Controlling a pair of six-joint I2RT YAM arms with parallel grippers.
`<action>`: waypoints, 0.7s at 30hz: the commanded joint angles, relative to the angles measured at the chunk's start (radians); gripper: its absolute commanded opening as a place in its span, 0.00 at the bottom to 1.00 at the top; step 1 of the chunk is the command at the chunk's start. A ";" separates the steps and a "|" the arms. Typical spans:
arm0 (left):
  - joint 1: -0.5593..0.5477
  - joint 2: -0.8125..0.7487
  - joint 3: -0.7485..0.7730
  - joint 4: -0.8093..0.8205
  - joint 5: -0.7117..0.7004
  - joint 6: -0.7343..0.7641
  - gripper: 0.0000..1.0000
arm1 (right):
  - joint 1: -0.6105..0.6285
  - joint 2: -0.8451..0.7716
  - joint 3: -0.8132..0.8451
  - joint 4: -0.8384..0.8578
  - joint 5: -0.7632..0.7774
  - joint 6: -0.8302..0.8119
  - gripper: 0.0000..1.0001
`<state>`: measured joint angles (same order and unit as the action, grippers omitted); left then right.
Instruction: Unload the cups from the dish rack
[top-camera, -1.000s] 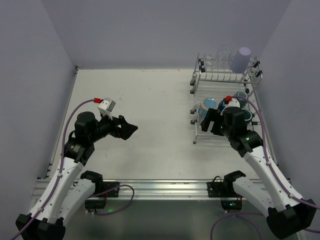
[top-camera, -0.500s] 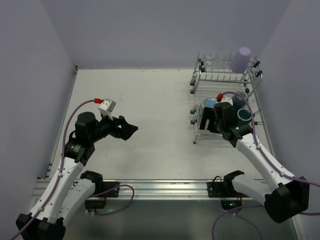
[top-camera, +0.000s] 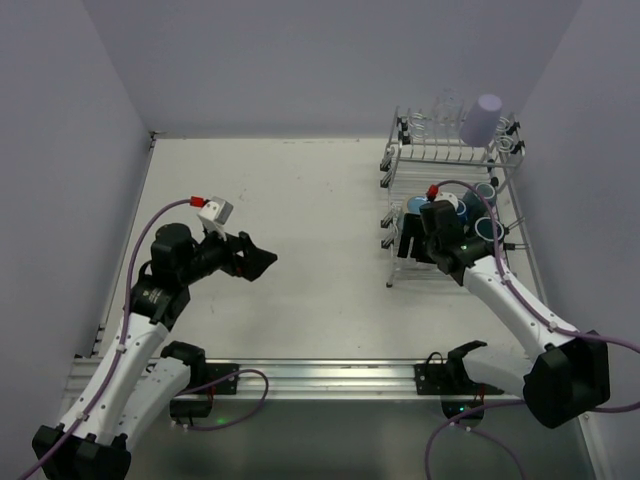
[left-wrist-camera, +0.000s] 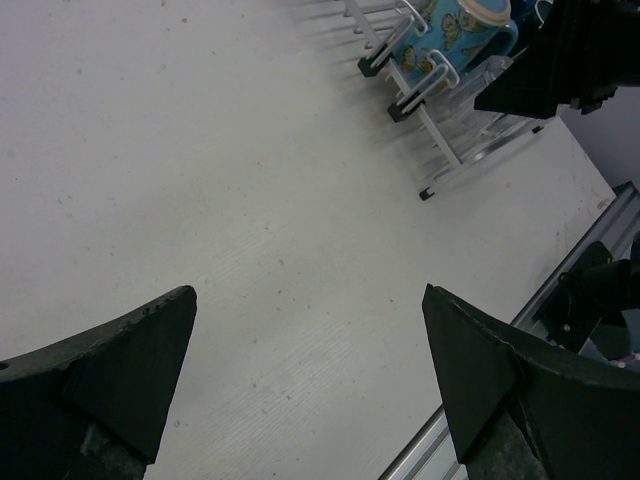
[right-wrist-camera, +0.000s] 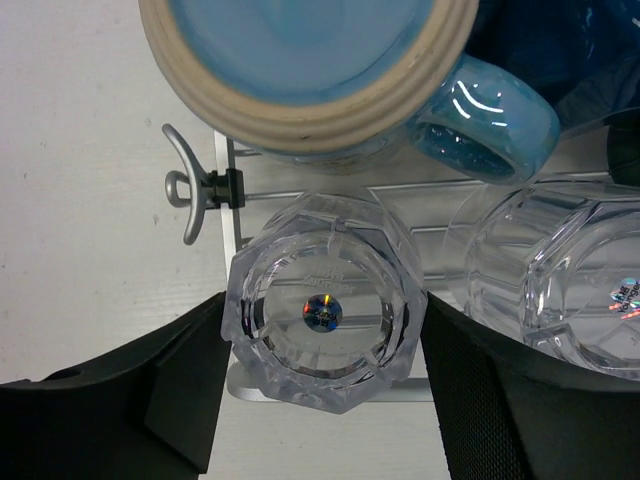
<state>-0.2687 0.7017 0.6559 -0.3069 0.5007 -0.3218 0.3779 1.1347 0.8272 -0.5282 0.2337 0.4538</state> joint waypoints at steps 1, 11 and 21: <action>0.006 0.002 -0.022 0.046 0.070 -0.031 1.00 | 0.003 0.010 0.055 0.048 0.055 -0.024 0.72; 0.006 -0.005 -0.114 0.224 0.314 -0.223 0.99 | 0.024 -0.143 0.087 0.005 0.095 -0.018 0.24; -0.004 -0.025 -0.245 0.709 0.432 -0.609 0.88 | 0.082 -0.411 0.030 0.181 -0.244 0.150 0.18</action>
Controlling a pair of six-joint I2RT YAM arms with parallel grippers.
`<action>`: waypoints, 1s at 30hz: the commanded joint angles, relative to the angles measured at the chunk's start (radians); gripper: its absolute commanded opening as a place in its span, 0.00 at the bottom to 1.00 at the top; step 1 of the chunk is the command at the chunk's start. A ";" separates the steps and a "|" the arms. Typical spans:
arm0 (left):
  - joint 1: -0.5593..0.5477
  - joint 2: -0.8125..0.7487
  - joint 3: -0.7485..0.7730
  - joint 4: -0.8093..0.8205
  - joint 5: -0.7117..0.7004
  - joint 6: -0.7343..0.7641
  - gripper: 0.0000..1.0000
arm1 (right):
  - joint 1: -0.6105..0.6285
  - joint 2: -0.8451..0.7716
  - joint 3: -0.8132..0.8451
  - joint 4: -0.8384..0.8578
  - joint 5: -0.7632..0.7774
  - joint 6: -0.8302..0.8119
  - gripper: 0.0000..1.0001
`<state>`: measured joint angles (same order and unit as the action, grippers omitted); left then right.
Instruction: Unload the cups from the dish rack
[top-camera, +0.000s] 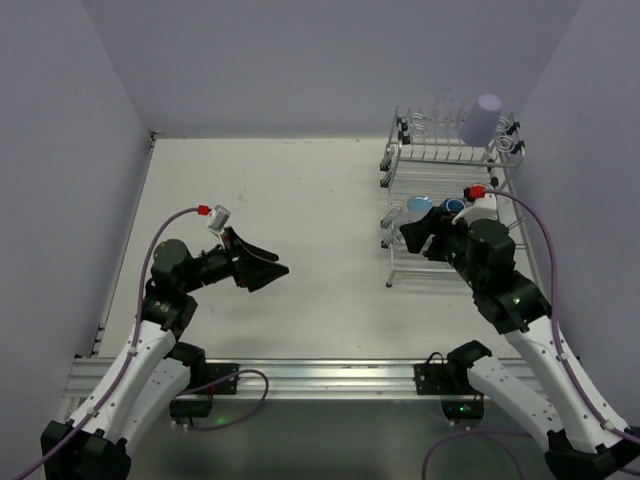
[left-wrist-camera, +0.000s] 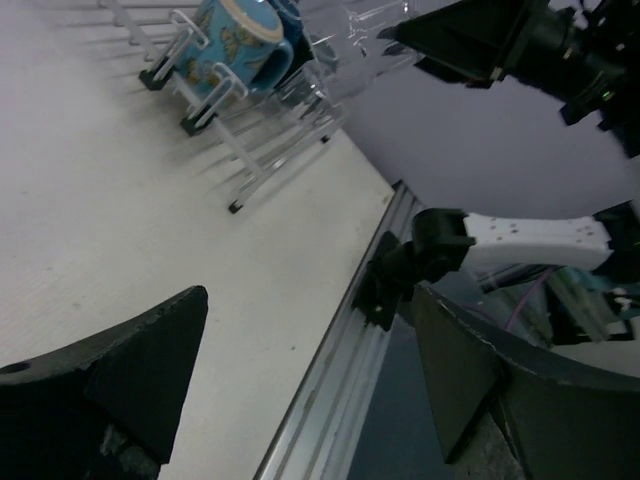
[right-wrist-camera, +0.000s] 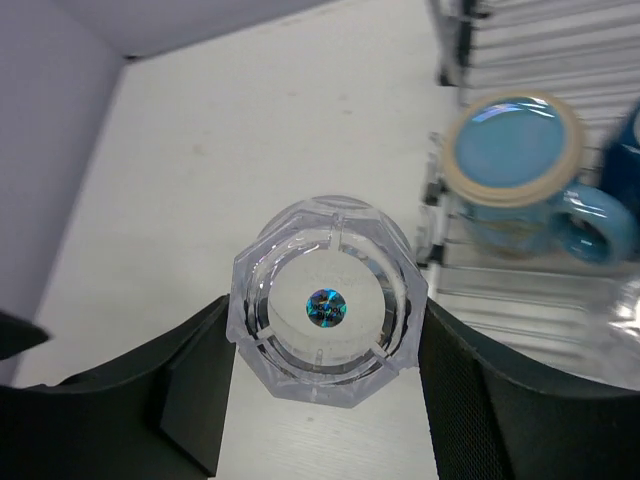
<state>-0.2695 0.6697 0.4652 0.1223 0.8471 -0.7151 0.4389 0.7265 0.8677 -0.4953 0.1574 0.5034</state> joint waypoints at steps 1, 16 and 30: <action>-0.008 0.019 -0.065 0.327 0.086 -0.289 0.85 | 0.020 -0.007 -0.030 0.202 -0.297 0.133 0.17; -0.158 0.197 -0.074 0.614 -0.059 -0.403 0.65 | 0.185 0.169 -0.183 0.826 -0.614 0.426 0.17; -0.191 0.254 -0.077 0.715 -0.117 -0.417 0.20 | 0.268 0.332 -0.269 1.029 -0.630 0.511 0.17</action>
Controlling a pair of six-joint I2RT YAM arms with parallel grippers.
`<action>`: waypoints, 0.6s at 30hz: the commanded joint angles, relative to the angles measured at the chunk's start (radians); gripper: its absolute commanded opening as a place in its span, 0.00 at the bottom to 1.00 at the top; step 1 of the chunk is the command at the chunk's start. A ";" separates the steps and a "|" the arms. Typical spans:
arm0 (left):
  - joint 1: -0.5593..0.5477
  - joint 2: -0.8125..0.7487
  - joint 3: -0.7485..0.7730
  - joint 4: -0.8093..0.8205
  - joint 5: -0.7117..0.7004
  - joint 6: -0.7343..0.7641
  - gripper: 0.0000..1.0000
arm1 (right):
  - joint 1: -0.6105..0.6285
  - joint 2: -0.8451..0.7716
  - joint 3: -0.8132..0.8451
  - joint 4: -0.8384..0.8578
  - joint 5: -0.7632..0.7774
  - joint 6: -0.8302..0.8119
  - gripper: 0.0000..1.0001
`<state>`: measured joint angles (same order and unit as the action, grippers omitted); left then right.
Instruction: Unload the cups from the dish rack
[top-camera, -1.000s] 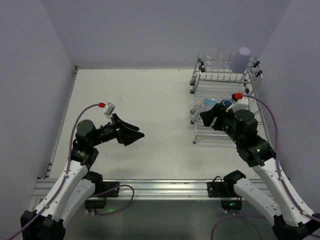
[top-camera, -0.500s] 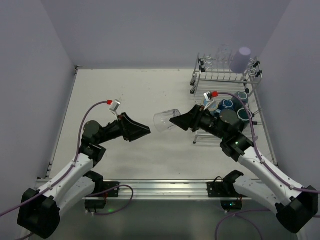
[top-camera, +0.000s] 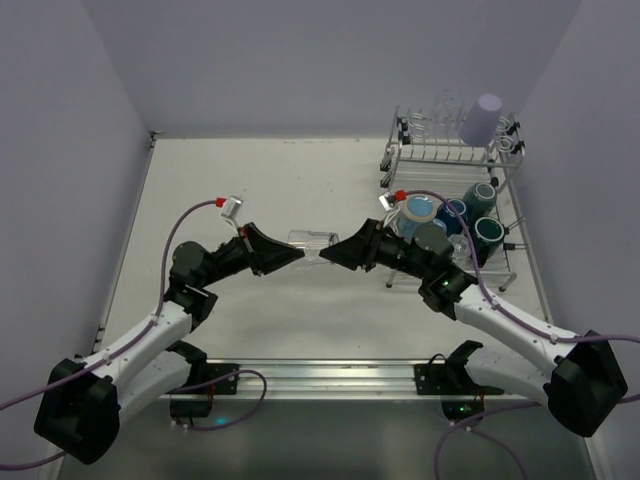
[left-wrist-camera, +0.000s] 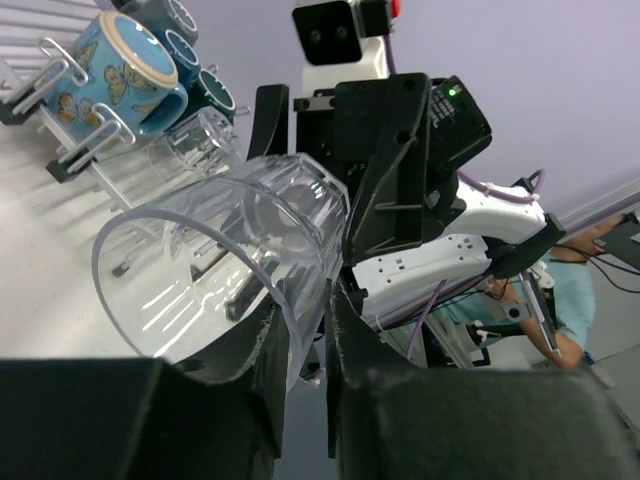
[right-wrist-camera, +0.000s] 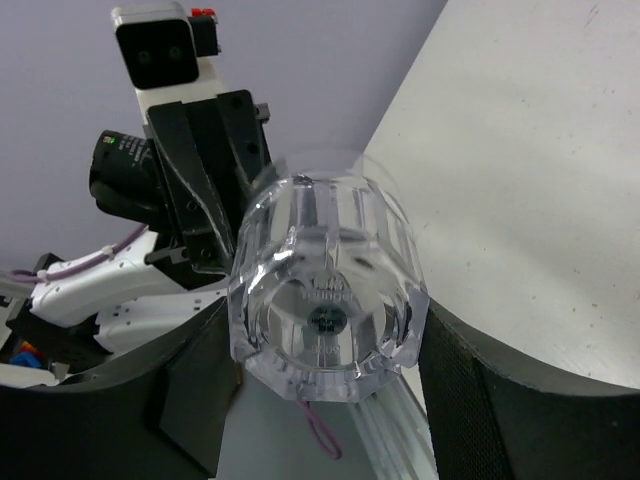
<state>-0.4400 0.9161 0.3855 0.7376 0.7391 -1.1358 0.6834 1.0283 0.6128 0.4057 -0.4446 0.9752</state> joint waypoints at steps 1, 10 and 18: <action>-0.020 0.013 0.003 0.105 -0.010 0.002 0.14 | 0.027 0.038 -0.018 0.134 -0.029 0.046 0.17; -0.020 0.013 0.235 -0.475 -0.241 0.296 0.00 | 0.031 0.018 -0.048 0.042 0.049 -0.016 0.99; 0.006 0.343 0.688 -1.142 -0.664 0.726 0.00 | 0.031 -0.137 -0.002 -0.411 0.291 -0.205 0.99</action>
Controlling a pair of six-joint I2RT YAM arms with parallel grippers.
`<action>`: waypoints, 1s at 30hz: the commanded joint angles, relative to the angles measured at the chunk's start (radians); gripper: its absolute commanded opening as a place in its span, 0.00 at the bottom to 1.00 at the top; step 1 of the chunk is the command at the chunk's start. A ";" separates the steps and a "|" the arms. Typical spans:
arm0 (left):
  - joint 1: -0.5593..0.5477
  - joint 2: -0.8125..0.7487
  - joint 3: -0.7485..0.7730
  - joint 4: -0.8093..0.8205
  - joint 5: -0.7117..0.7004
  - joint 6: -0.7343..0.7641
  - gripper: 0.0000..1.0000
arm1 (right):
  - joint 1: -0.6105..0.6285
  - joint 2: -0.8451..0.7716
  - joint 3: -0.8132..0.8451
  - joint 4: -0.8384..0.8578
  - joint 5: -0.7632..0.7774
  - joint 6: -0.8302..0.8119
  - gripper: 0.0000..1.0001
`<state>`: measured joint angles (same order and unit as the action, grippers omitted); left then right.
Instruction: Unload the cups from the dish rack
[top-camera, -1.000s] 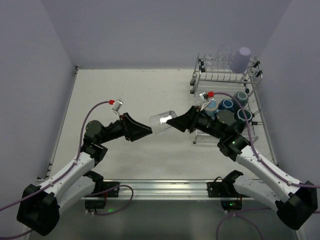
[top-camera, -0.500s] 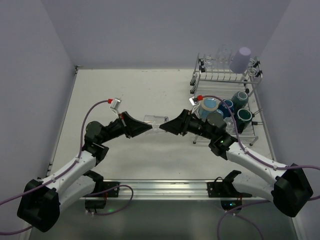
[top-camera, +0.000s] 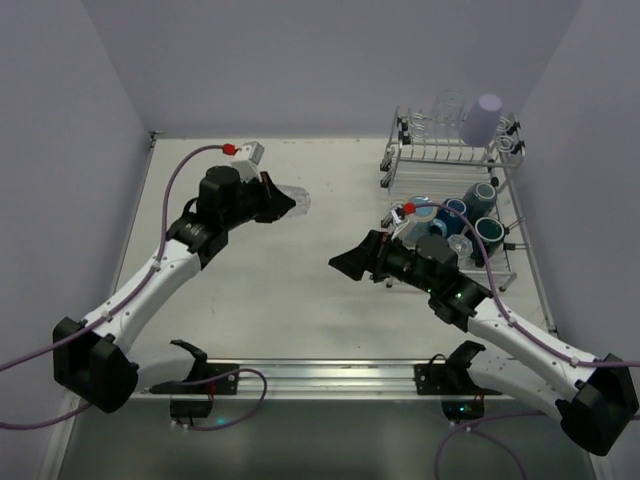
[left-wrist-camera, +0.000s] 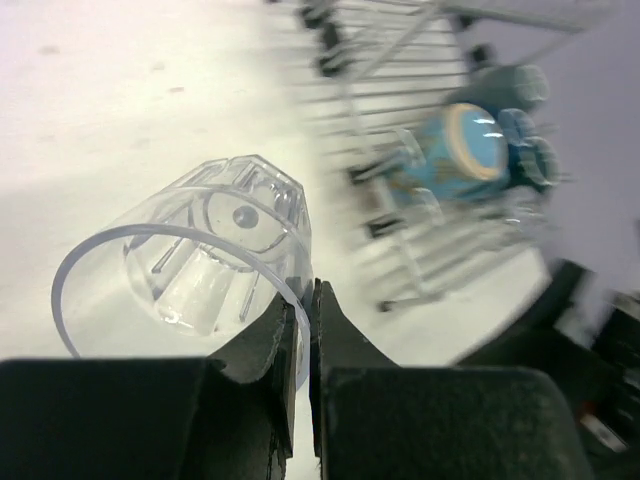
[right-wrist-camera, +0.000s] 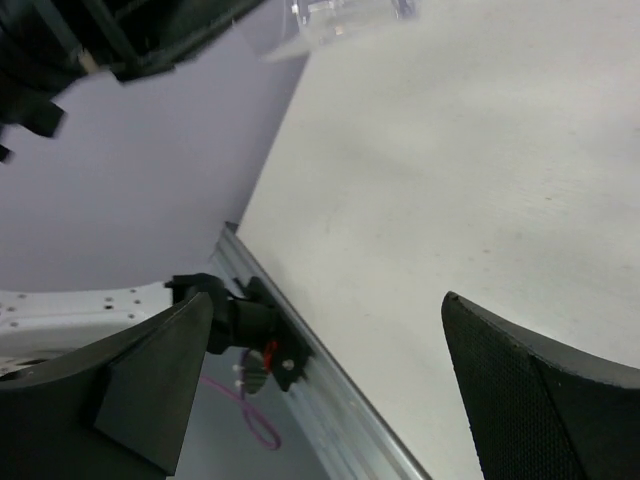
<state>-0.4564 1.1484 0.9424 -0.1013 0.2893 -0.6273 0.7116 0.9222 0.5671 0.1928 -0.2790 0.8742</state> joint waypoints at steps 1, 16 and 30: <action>0.030 0.146 0.204 -0.384 -0.269 0.236 0.00 | 0.002 -0.045 0.043 -0.235 0.135 -0.128 0.99; 0.254 0.565 0.421 -0.664 -0.504 0.370 0.00 | 0.005 -0.172 -0.016 -0.366 0.175 -0.241 0.99; 0.288 0.576 0.395 -0.638 -0.592 0.365 0.70 | 0.005 -0.161 0.028 -0.423 0.231 -0.270 0.99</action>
<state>-0.1833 1.7618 1.3144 -0.7399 -0.2623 -0.2680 0.7124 0.7589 0.5533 -0.1932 -0.0883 0.6277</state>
